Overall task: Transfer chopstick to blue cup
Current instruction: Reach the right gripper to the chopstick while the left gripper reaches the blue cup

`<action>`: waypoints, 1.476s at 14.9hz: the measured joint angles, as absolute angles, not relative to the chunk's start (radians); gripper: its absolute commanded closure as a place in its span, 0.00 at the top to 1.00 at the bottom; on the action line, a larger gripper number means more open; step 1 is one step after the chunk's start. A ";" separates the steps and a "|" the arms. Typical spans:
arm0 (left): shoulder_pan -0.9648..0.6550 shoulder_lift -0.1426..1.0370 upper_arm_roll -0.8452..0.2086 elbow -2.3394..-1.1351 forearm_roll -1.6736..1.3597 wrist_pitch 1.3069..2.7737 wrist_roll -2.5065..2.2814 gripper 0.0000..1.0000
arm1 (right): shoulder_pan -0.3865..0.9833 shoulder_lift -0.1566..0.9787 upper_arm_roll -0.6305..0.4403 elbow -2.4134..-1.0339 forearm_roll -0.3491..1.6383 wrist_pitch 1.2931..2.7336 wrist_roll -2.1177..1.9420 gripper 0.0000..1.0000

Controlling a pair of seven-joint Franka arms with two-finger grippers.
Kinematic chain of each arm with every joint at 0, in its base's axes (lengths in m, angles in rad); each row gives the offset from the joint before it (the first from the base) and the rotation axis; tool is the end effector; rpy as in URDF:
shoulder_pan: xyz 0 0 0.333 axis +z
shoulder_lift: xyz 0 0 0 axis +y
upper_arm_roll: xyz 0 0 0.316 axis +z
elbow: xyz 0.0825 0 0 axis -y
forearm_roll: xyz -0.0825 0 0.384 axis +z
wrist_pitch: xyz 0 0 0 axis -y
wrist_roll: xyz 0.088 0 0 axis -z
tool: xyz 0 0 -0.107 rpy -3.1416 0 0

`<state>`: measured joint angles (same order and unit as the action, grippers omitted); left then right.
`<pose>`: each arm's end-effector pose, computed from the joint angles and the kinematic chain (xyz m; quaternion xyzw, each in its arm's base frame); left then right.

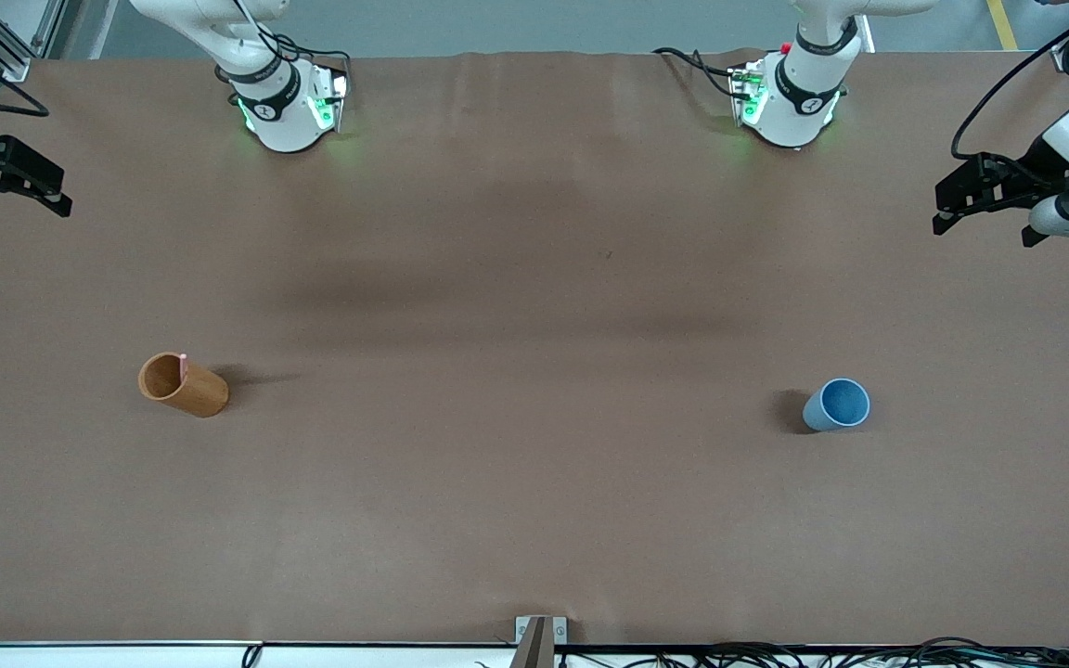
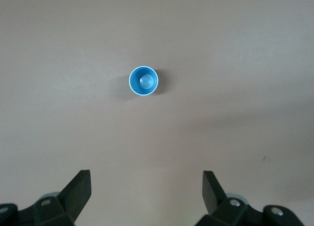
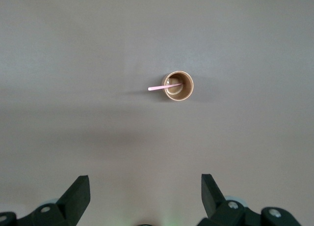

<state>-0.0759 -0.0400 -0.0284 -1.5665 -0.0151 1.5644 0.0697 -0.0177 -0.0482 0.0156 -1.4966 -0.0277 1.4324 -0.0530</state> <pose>0.5386 -0.0584 0.6479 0.9960 -0.0871 0.0188 0.0073 0.5245 -0.0041 0.6730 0.9996 0.0236 -0.0084 0.0139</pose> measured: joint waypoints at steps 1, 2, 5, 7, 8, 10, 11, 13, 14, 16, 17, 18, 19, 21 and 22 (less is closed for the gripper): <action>-0.076 -0.040 -0.029 -1.567 -0.015 1.565 0.070 1.00 | -0.018 -0.048 0.016 -1.497 -0.028 1.432 -0.053 1.00; -0.076 -0.040 -0.029 -1.567 -0.015 1.565 0.070 1.00 | -0.018 -0.048 0.016 -1.497 -0.028 1.432 -0.053 1.00; -0.076 -0.040 -0.029 -1.567 -0.015 1.566 0.070 1.00 | -0.018 -0.048 0.016 -1.497 -0.028 1.432 -0.053 1.00; -0.076 -0.037 -0.029 -1.566 -0.015 1.567 0.064 1.00 | -0.018 -0.048 0.016 -1.497 -0.028 1.432 -0.053 1.00; -0.076 -0.032 -0.029 -1.566 -0.016 1.571 0.053 1.00 | -0.018 -0.048 0.016 -1.497 -0.028 1.432 -0.053 1.00; -0.076 -0.015 -0.027 -1.567 -0.027 1.601 0.040 1.00 | -0.018 -0.048 0.016 -1.497 -0.028 1.432 -0.053 1.00; -0.076 0.000 -0.025 -1.568 -0.028 1.628 0.039 1.00 | -0.018 -0.048 0.016 -1.498 -0.028 1.434 -0.053 1.00; -0.072 0.053 -0.018 -1.571 -0.028 1.683 0.038 1.00 | -0.018 -0.044 0.016 -1.515 -0.028 1.452 -0.053 0.99; -0.064 0.089 -0.016 -1.573 -0.028 1.719 0.039 1.00 | -0.018 -0.039 0.016 -1.539 -0.028 1.480 -0.053 0.98; -0.040 0.176 -0.014 -1.577 -0.028 1.797 0.040 1.00 | -0.018 -0.026 0.016 -1.618 -0.028 1.569 -0.053 0.96; -0.027 0.222 -0.013 -1.579 -0.028 1.836 0.044 1.00 | -0.018 -0.018 0.016 -1.661 -0.028 1.615 -0.053 0.94; -0.015 0.268 -0.012 -1.583 -0.028 1.878 0.049 1.00 | -0.018 -0.008 0.015 -1.705 -0.031 1.667 -0.053 0.92; -0.007 0.309 -0.011 -1.593 -0.028 1.924 0.054 1.00 | -0.018 0.003 0.015 -1.744 -0.036 1.716 -0.053 0.88; -0.002 0.367 -0.011 -1.645 -0.028 2.051 0.055 1.00 | -0.023 0.044 0.013 -1.796 -0.058 1.798 -0.053 0.83; -0.002 0.385 -0.012 -1.687 -0.028 2.124 0.055 1.00 | -0.032 0.074 0.013 -1.806 -0.074 1.830 -0.053 0.78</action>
